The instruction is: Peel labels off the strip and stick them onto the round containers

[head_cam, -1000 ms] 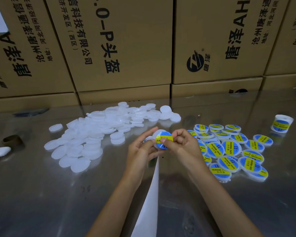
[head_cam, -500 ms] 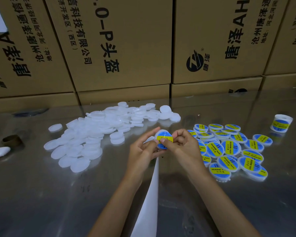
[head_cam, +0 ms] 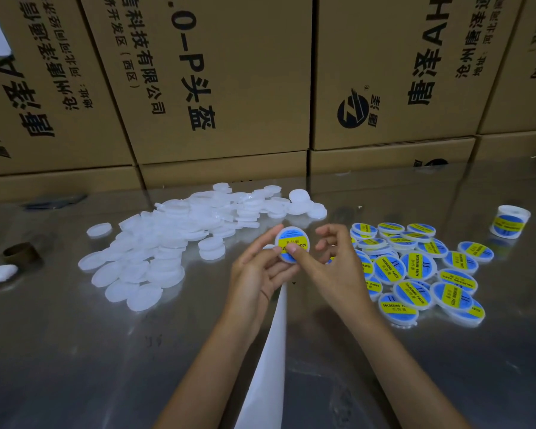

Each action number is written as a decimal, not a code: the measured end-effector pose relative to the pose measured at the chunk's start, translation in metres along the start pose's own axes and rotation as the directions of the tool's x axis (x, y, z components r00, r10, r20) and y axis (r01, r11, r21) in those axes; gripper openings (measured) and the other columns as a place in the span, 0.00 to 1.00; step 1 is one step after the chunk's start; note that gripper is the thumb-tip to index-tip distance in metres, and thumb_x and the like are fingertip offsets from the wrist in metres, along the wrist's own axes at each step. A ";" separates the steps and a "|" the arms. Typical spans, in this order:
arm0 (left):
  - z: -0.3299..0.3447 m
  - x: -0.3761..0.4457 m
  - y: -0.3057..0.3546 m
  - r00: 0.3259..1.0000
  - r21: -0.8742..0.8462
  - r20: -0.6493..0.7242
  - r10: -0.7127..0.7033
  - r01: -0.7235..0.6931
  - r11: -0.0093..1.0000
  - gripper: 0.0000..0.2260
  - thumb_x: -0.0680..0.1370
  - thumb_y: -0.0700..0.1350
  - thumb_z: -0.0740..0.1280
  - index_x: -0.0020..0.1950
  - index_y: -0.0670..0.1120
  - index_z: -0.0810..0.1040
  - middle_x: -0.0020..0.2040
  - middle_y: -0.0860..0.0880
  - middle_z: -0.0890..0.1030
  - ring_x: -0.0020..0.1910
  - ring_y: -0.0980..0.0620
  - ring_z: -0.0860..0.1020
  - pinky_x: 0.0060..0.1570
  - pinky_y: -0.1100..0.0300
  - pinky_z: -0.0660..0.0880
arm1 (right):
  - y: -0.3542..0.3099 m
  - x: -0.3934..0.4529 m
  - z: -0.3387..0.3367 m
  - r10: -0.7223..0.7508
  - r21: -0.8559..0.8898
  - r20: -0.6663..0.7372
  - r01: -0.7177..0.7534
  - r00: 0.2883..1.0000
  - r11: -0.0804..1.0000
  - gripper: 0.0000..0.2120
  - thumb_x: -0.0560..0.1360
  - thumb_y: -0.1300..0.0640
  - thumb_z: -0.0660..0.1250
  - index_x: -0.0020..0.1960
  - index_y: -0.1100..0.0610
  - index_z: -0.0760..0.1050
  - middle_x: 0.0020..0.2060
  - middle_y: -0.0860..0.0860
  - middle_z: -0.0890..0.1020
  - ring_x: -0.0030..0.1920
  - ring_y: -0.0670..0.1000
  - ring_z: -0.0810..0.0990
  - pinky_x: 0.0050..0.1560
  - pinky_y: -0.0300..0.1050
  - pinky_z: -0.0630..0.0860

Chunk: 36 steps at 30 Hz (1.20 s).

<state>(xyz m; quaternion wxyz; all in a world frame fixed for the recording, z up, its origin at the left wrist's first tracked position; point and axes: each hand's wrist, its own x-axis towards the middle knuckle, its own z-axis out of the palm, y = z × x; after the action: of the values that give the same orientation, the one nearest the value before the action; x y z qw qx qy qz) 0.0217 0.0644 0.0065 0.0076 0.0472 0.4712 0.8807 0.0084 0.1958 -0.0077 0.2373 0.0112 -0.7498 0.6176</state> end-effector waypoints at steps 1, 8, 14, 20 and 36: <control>0.001 0.000 0.001 1.000 -0.042 0.011 -0.011 0.011 0.999 0.16 0.80 0.32 0.60 0.63 0.44 0.79 0.55 0.38 0.85 0.52 0.40 0.85 0.46 0.56 0.82 | 0.000 -0.002 0.001 -0.014 -0.020 0.016 0.014 1.000 1.000 0.22 0.65 0.43 0.78 0.51 0.46 0.72 0.42 0.42 0.77 0.40 0.43 0.75 0.41 0.37 0.72; 0.001 -0.003 0.000 0.994 -0.165 0.092 -0.060 0.075 0.983 0.17 0.80 0.35 0.58 0.67 0.43 0.77 0.58 0.37 0.83 0.56 0.40 0.84 0.47 0.56 0.82 | 0.004 -0.004 0.003 -0.138 -0.184 0.023 0.139 0.990 0.973 0.17 0.70 0.36 0.71 0.40 0.50 0.76 0.31 0.46 0.77 0.34 0.45 0.74 0.36 0.43 0.72; 0.000 -0.004 0.000 0.998 0.054 0.063 0.014 -0.018 0.998 0.15 0.79 0.33 0.66 0.63 0.44 0.79 0.55 0.37 0.84 0.53 0.39 0.84 0.51 0.53 0.82 | 0.005 -0.003 -0.002 -0.191 -0.145 0.001 0.189 0.982 0.971 0.12 0.78 0.45 0.67 0.41 0.52 0.80 0.28 0.46 0.78 0.31 0.45 0.75 0.32 0.37 0.69; -0.004 -0.004 0.008 0.991 0.445 0.061 0.119 -0.134 0.886 0.13 0.75 0.32 0.72 0.55 0.43 0.75 0.46 0.44 0.85 0.38 0.48 0.84 0.37 0.60 0.80 | 0.005 -0.003 -0.005 -0.230 -0.147 0.023 0.231 0.973 0.962 0.10 0.81 0.55 0.65 0.44 0.55 0.82 0.26 0.46 0.75 0.28 0.43 0.70 0.30 0.34 0.63; -0.018 -0.001 0.016 0.980 0.401 -0.126 0.155 -0.093 0.911 0.05 0.75 0.40 0.75 0.49 0.40 0.85 0.42 0.41 0.86 0.35 0.43 0.85 0.33 0.56 0.83 | -0.005 -0.007 -0.001 -0.103 0.150 0.446 0.039 0.889 0.988 0.14 0.73 0.58 0.75 0.57 0.50 0.81 0.33 0.40 0.81 0.34 0.39 0.74 0.38 0.33 0.71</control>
<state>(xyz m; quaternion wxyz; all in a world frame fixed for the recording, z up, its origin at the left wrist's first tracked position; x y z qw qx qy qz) 0.0213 0.0403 0.0096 -0.0948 0.0090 0.6336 0.7678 0.0165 0.1936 -0.0051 0.0775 0.1982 -0.7395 0.6387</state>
